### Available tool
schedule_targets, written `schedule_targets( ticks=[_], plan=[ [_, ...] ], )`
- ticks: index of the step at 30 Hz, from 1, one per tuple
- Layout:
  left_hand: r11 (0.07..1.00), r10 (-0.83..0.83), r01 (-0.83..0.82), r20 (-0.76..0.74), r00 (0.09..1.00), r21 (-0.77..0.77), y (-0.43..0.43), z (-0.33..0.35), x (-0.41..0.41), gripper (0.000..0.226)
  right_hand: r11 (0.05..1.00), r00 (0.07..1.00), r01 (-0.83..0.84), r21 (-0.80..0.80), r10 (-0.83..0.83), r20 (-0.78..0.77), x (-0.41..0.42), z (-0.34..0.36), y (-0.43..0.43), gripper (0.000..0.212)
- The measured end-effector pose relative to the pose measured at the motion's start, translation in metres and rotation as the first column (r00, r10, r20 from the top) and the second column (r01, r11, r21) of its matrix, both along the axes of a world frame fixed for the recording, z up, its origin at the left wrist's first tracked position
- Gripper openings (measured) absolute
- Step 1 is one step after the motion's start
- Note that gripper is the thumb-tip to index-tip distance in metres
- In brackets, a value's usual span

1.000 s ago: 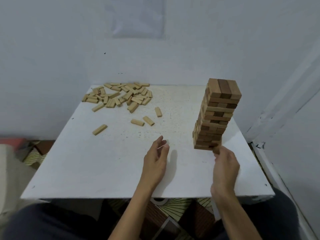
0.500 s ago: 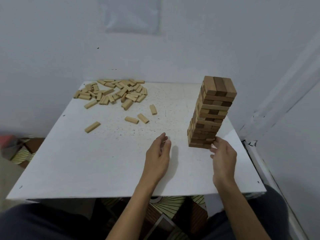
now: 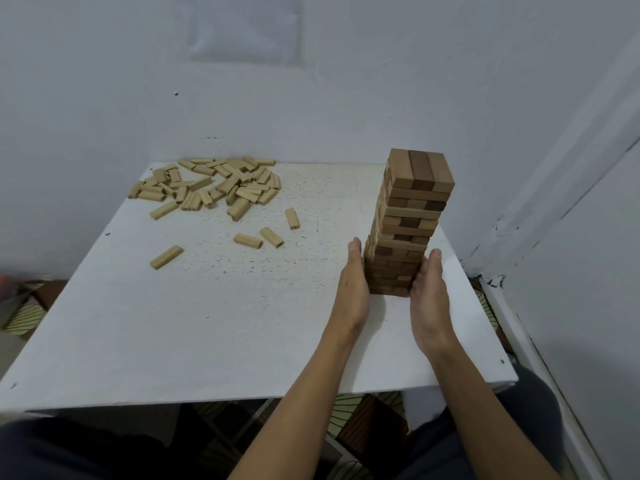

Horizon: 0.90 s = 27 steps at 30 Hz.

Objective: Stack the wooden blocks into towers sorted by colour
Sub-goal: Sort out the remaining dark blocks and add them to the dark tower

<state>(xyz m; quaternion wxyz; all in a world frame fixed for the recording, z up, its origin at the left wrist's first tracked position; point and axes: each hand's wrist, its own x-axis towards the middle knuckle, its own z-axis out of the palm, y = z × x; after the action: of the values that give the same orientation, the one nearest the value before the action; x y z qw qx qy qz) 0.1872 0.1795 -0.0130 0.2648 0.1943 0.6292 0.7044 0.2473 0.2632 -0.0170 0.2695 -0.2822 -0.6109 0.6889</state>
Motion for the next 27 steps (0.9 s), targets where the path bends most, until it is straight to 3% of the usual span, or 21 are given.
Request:
schedule_targets(
  ticks=[4, 11, 17, 20, 24, 27],
  plan=[
    [1.000, -0.028, 0.028, -0.020, 0.999, 0.009, 0.011, -0.008, -0.001, 0.060, 0.999, 0.998, -0.055, 0.003, 0.055, -0.005, -0.002, 0.001, 0.000, 0.059],
    [1.000, -0.022, 0.023, -0.037, 0.999, 0.011, 0.017, -0.017, -0.003, 0.063, 0.997, 0.997, -0.068, -0.028, 0.067, -0.024, -0.004, -0.002, -0.001, 0.055],
    [0.999, -0.017, 0.016, -0.029, 0.999, -0.047, 0.020, -0.025, -0.006, 0.080, 0.996, 0.996, -0.086, -0.011, 0.085, -0.035, -0.005, -0.005, -0.001, 0.055],
    [0.998, -0.028, 0.025, -0.054, 0.998, -0.052, 0.017, -0.023, -0.007, 0.073, 0.993, 0.990, -0.108, -0.040, 0.104, -0.093, -0.004, -0.009, 0.005, 0.061],
    [0.999, -0.025, 0.024, -0.073, 0.997, -0.026, 0.009, -0.017, -0.006, 0.061, 0.991, 0.986, -0.129, -0.033, 0.125, -0.106, 0.006, -0.017, 0.027, 0.041],
    [0.999, -0.038, 0.037, -0.080, 0.996, -0.013, 0.006, -0.014, -0.007, 0.060, 0.973, 0.974, -0.223, 0.063, 0.221, 0.046, 0.018, -0.018, 0.045, 0.079]
  ],
)
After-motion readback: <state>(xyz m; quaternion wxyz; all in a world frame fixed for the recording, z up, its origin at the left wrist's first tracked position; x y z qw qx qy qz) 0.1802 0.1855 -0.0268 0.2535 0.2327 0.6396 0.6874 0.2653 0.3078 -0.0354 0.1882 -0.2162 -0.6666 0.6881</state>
